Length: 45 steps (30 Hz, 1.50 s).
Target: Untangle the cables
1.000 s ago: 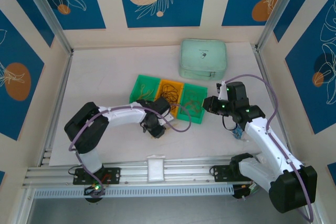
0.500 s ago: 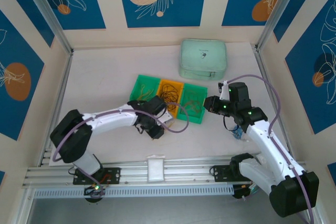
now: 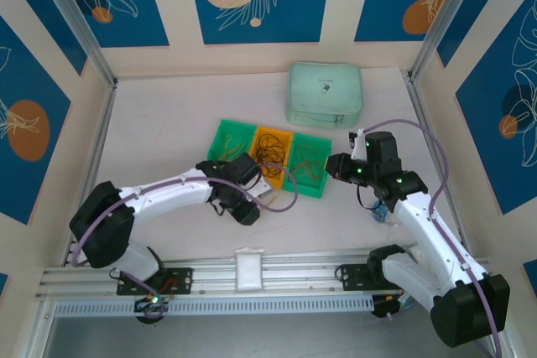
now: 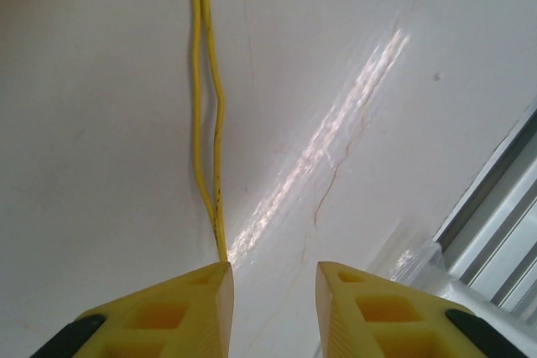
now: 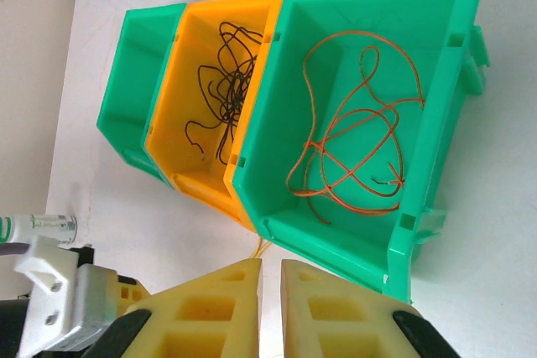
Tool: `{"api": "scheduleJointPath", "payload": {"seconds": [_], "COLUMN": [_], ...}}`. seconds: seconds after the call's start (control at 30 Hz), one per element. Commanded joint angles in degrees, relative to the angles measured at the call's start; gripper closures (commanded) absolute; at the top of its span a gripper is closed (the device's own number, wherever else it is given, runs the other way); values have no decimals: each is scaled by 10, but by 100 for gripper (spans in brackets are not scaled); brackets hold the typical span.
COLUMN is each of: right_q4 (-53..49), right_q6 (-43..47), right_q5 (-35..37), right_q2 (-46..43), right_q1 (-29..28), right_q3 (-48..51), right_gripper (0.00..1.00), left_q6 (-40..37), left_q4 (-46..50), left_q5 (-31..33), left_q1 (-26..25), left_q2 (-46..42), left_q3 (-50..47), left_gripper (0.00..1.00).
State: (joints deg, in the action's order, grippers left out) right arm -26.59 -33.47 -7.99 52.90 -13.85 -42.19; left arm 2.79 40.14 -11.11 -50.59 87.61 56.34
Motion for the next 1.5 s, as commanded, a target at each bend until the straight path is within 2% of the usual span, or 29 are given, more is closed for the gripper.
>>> {"api": "scheduleJointPath", "payload": {"seconds": [0.0, 0.23, 0.8, 1.07, 1.37, 1.47], "right_q4": [-2, 2, 0, -1, -4, -6], "right_q6": [-3, -2, 2, 2, 0, -3], "right_q5": [-13, -17, -18, -19, -15, -15], "right_q2": [-14, -8, -11, -13, -22, -26], "right_q1": [3, 3, 11, 13, 16, 17], "right_q3": [10, 9, 16, 21, 22, 20], "right_gripper": [85, 85, 85, 85, 86, 85], "left_q6": [7, 8, 0, -5, -8, -7], "left_q4": [33, 34, 14, -1, 5, 20], "left_q5": [17, 36, 31, 35, 32, 11], "left_q1": [1, 1, 1, 1, 1, 3], "left_q2": [13, 47, 95, 101, 62, 35], "left_q3": [-8, -2, -1, 0, -7, -8], "left_gripper": [69, 69, 71, 86, 93, 93]}}
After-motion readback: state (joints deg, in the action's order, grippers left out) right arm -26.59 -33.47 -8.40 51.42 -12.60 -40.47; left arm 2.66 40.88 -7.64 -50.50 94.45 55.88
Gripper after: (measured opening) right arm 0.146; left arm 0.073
